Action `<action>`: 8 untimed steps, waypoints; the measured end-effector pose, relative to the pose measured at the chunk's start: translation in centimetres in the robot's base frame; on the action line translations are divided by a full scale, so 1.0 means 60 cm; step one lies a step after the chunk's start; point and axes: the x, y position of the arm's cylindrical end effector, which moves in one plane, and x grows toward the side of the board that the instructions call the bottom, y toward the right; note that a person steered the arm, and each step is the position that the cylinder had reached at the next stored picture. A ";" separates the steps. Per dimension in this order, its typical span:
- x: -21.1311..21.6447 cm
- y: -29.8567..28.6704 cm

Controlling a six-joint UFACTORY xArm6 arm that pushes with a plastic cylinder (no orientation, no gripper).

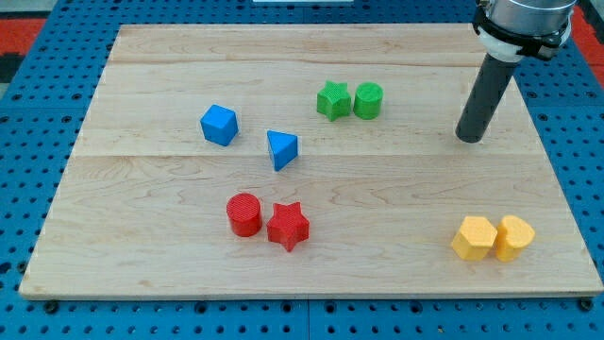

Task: Move the green blocks towards top center

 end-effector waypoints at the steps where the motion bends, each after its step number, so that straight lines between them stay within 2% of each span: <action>1: 0.000 0.000; 8: -0.030 -0.003</action>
